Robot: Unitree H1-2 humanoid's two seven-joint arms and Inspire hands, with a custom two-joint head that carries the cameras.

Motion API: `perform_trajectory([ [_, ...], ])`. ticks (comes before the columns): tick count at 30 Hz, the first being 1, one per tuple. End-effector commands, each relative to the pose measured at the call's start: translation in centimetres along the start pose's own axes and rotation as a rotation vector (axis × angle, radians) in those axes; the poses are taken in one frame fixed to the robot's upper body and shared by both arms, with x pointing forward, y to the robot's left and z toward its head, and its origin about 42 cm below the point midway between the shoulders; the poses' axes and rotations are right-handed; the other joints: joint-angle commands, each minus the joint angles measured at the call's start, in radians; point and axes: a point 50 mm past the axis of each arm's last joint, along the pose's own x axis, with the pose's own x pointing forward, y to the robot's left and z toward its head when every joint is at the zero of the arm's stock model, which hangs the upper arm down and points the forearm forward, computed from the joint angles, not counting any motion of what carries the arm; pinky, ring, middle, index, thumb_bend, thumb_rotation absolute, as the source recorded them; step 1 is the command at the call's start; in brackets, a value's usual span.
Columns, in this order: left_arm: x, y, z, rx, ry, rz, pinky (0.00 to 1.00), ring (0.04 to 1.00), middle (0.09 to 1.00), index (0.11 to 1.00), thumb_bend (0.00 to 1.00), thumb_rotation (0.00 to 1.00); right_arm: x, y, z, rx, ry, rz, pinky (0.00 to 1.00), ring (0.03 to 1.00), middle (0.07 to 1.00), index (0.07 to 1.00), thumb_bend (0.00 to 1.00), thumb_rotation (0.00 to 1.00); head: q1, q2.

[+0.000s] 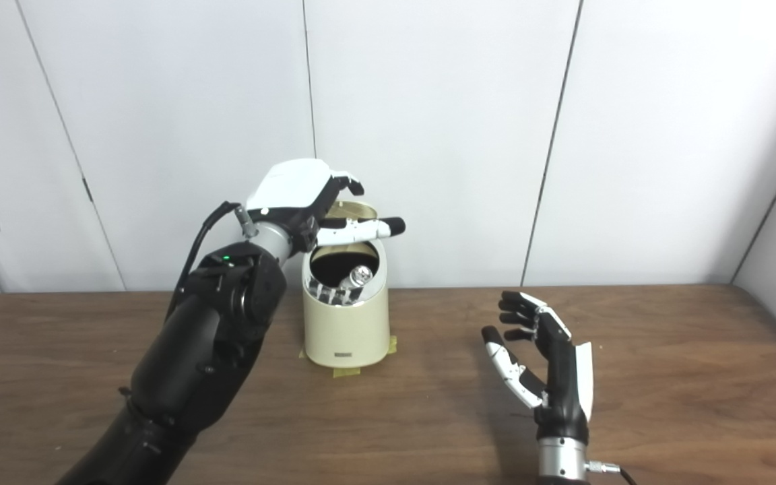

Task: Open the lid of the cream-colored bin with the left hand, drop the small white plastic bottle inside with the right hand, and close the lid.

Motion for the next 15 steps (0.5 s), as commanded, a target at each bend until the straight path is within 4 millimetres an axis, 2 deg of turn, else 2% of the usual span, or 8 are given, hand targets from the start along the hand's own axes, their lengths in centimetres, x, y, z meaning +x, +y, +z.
perform_trajectory([
  [1, -0.2, 2.3, 1.0, 0.006, -0.022, 0.072, 1.0, 0.893, 0.836, 0.819, 0.9, 1.0, -1.0, 0.4, -0.6, -0.001, 0.004, 0.007, 0.52, 0.638, 0.67, 0.678, 0.23, 0.36, -0.002, 0.002],
  [3, -0.5, 1.9, 1.0, 0.016, -0.022, 0.064, 1.0, 0.926, 0.886, 0.812, 0.91, 1.0, -1.0, 0.4, -0.5, -0.001, 0.005, 0.007, 0.52, 0.639, 0.672, 0.678, 0.23, 0.36, -0.003, 0.004],
  [5, -0.7, 1.5, 0.9, 0.026, -0.023, 0.06, 1.0, 0.945, 0.885, 0.804, 0.92, 1.0, -1.0, 0.4, -0.5, -0.008, 0.005, 0.008, 0.52, 0.64, 0.672, 0.679, 0.23, 0.37, -0.005, 0.006],
  [7, -1.0, 0.9, 0.7, 0.02, -0.027, 0.055, 1.0, 0.942, 0.846, 0.795, 0.92, 1.0, -1.0, 0.5, -0.4, -0.004, 0.005, 0.008, 0.52, 0.64, 0.674, 0.681, 0.24, 0.38, -0.004, 0.005],
  [10, -1.5, 0.1, 0.3, 0.013, -0.033, 0.051, 1.0, 0.946, 0.854, 0.788, 0.93, 1.0, -1.0, 0.6, -0.3, -0.003, 0.007, 0.007, 0.52, 0.639, 0.672, 0.679, 0.24, 0.38, -0.016, 0.009],
  [15, -3.1, -2.0, -0.6, 0.003, -0.042, 0.048, 1.0, 0.906, 0.779, 0.75, 0.94, 1.0, -1.0, 0.5, -0.2, -0.012, 0.008, 0.007, 0.52, 0.637, 0.672, 0.682, 0.24, 0.41, -0.013, 0.013],
])
